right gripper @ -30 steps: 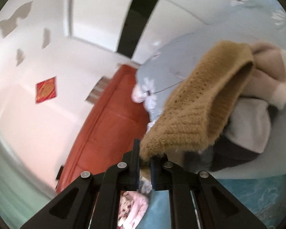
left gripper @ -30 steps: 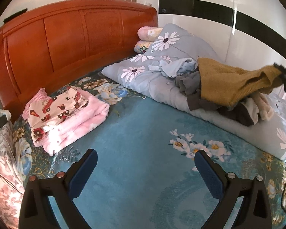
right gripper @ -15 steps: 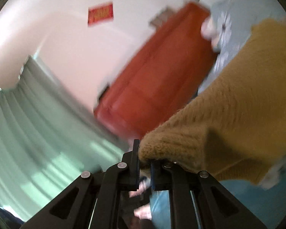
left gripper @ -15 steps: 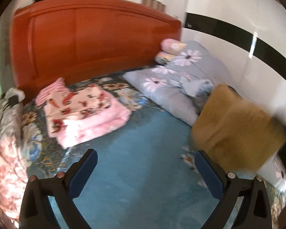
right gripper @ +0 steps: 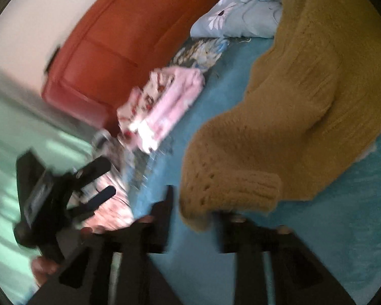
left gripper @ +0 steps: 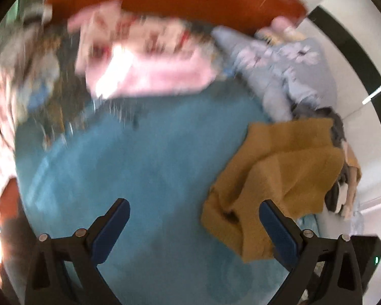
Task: Fold clothes
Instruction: 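Lift the mustard sweater off the pile with the right gripper onto the bedspread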
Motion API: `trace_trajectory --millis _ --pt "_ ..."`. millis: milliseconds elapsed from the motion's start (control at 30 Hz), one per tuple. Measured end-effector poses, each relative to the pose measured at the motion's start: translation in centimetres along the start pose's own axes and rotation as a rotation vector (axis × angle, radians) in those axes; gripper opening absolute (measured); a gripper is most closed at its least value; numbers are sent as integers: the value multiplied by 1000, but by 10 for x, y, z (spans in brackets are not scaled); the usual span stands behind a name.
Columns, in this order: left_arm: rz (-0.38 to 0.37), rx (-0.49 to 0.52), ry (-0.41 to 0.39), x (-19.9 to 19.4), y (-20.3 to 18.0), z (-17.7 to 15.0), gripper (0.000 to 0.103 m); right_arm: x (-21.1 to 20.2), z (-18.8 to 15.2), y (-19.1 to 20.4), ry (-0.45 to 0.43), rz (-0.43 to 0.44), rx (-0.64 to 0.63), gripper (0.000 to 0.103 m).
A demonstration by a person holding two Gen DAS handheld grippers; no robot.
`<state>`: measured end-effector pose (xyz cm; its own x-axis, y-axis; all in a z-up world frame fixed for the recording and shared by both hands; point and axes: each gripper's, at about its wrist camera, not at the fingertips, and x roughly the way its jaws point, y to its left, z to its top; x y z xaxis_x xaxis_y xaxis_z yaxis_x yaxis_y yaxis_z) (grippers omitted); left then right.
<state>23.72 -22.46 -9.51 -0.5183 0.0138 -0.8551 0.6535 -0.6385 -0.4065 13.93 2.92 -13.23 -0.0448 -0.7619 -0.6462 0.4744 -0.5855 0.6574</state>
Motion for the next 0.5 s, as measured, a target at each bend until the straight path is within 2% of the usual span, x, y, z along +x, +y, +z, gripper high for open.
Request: trace_trajectory --millis 133,233,367,500 --pt "-69 -129 128 26 17 -19 103 -19 -18 -24 20 -1 30 47" --pt "-210 -316 251 42 30 -40 102 -44 -34 -66 -21 -46 177 48" --pt "-342 -321 345 46 9 -56 102 -78 -55 -122 -77 -103 375 48" --pt "-432 -257 399 48 -26 -64 102 -101 -62 -149 -148 -128 496 48"
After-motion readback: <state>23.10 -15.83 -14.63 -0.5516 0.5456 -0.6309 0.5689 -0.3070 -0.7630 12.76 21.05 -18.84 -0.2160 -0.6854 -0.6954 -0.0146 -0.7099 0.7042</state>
